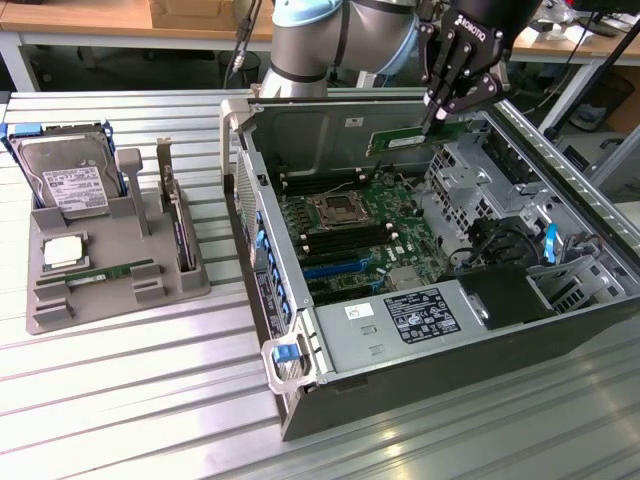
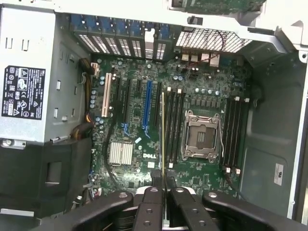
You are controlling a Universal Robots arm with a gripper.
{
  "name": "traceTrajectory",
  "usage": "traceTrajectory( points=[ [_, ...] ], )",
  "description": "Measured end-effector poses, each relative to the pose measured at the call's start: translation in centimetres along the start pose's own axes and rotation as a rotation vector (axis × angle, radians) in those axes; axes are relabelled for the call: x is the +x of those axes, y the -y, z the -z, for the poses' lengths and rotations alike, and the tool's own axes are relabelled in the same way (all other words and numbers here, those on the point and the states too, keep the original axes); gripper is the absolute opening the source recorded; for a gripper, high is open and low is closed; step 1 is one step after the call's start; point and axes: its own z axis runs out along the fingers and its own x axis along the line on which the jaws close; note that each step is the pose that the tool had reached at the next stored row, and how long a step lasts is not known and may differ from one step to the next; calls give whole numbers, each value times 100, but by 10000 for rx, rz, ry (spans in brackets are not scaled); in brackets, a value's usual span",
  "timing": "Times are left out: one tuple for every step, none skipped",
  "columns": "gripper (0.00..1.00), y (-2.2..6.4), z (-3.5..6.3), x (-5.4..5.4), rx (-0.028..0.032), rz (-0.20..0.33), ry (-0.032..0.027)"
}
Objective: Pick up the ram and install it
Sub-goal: 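Pick up the ram and move it above insertion slot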
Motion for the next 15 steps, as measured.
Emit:
traceTrajectory(
  points=[
    [12,26,1,2,0,0,1],
    [12,43,1,4,0,1,1],
    [12,63,3,5,0,1,0],
    [12,102,4,8,0,1,1],
    [12,122,5,10,0,0,1],
    [12,162,7,13,0,0,1],
    [12,221,10,18,0,1,1],
    [12,252,12,20,0,0,1],
    [12,288,13,23,0,1,1],
    [12,316,15,25,0,1,1],
    [12,340,16,27,0,1,1],
    [12,376,18,30,0,1,1],
    [12,404,19,32,0,1,1],
    [12,435,21,34,0,1,1],
    [12,465,22,36,0,1,1]
  ],
)
